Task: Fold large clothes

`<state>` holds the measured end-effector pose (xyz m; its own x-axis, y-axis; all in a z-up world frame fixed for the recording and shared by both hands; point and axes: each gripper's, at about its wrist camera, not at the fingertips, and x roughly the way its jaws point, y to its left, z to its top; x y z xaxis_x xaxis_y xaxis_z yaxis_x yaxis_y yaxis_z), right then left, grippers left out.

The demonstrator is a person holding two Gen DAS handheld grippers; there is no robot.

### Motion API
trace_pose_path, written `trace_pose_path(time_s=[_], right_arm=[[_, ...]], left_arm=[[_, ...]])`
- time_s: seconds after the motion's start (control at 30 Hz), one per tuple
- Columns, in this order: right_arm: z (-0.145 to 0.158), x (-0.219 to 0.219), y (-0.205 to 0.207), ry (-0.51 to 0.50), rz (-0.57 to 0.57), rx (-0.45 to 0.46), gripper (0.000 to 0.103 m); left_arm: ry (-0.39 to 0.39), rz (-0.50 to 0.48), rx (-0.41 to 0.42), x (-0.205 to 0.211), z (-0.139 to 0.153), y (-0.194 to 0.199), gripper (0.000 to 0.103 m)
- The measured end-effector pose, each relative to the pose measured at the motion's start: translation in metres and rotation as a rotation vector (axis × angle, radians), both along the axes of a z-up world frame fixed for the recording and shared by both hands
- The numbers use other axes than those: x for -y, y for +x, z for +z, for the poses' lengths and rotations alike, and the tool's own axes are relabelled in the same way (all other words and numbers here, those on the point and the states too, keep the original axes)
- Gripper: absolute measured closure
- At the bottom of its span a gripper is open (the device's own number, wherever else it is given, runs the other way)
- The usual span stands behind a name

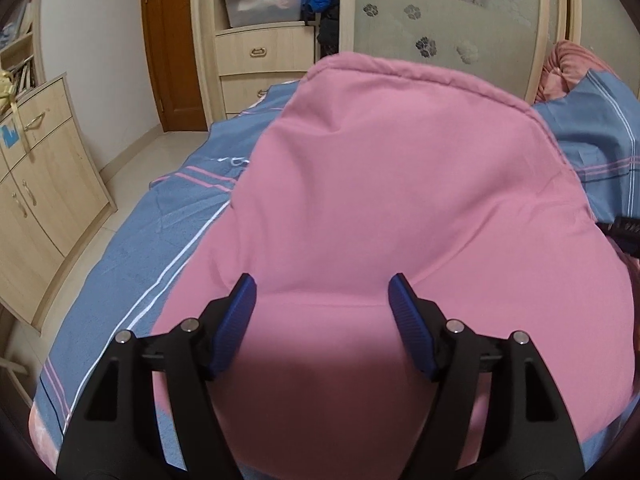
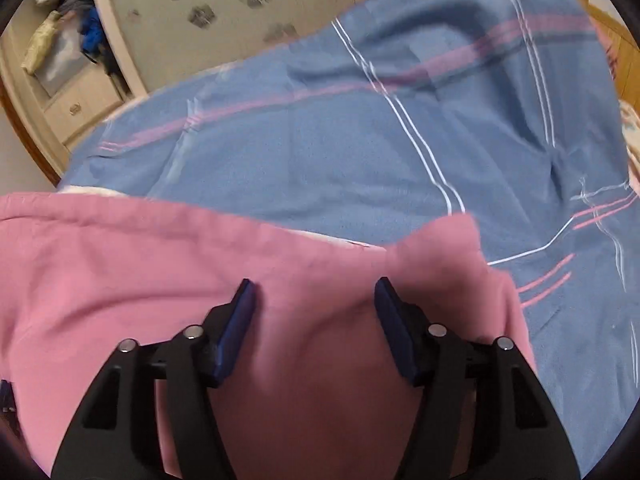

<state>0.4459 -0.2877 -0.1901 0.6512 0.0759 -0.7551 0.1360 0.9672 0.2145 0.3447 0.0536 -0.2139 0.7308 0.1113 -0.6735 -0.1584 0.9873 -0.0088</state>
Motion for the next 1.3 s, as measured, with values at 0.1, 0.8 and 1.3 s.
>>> trace_pose_path(time_s=[0.1,0.8,1.3], right_arm=[[0.035,-0.064,-0.012,0.036,0.206,0.066,0.04],[0.016,-0.357,0.104,-0.122,0.611,-0.123,0.03],[0.051,-0.315,0.061,0.049,0.618,0.051,0.05]], left_arm=[[-0.03,0.01,0.002,-0.007,0.001,-0.005,0.032],[-0.168,0.034,-0.074,-0.026,-0.016,-0.011,0.029],[-0.198,-0.048,0.041,-0.019,-0.001,-0.027,0.03]])
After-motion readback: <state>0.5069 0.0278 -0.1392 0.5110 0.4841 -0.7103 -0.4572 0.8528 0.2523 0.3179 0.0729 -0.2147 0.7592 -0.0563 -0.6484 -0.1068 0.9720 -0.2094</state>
